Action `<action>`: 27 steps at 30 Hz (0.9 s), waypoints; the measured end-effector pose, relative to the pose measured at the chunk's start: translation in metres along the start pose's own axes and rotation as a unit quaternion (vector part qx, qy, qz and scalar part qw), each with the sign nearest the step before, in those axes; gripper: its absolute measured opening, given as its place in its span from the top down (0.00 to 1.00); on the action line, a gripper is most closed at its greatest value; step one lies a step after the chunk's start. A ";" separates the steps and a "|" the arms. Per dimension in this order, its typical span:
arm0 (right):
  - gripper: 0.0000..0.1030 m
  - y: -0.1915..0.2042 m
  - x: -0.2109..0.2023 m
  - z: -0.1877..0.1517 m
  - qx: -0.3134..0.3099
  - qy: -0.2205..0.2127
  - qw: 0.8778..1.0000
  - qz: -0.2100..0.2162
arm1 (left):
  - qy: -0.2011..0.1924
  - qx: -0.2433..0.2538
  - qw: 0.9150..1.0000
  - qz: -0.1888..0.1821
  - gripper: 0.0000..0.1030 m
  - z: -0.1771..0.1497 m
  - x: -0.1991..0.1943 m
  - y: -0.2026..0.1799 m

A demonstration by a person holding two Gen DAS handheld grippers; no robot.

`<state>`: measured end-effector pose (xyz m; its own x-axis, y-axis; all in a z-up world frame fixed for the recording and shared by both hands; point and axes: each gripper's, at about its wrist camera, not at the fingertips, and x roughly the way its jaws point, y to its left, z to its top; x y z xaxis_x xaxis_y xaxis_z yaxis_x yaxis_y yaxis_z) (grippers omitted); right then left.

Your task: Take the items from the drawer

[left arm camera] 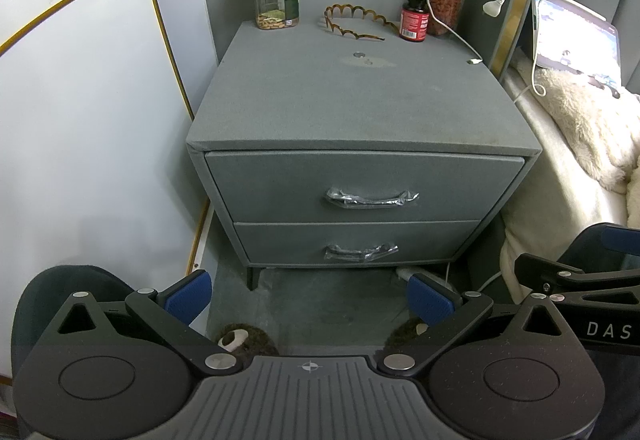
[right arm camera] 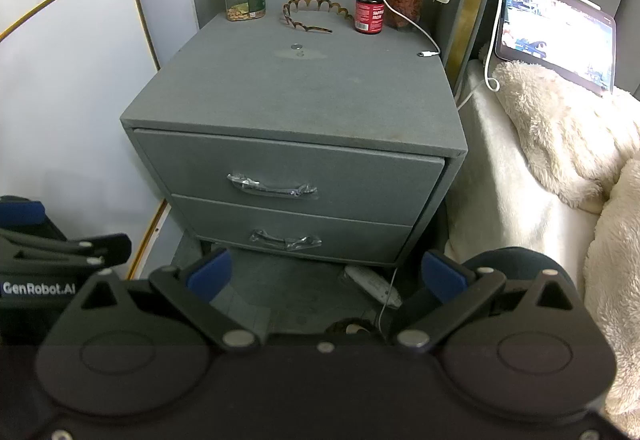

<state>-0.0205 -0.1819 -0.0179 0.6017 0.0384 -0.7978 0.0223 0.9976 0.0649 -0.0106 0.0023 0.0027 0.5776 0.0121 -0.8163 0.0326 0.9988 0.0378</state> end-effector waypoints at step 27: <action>0.00 -0.009 0.007 -0.011 -0.005 -0.011 0.997 0.078 | -0.026 -0.004 0.999 -0.022 0.00 -0.009 -0.002 0.011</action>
<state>-0.0250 -0.1902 -0.0311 0.6152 0.1925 -0.7645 -0.0816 0.9801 0.1811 -0.0188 0.0138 -0.0002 0.6176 -0.0343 -0.7858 0.0533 0.9986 -0.0018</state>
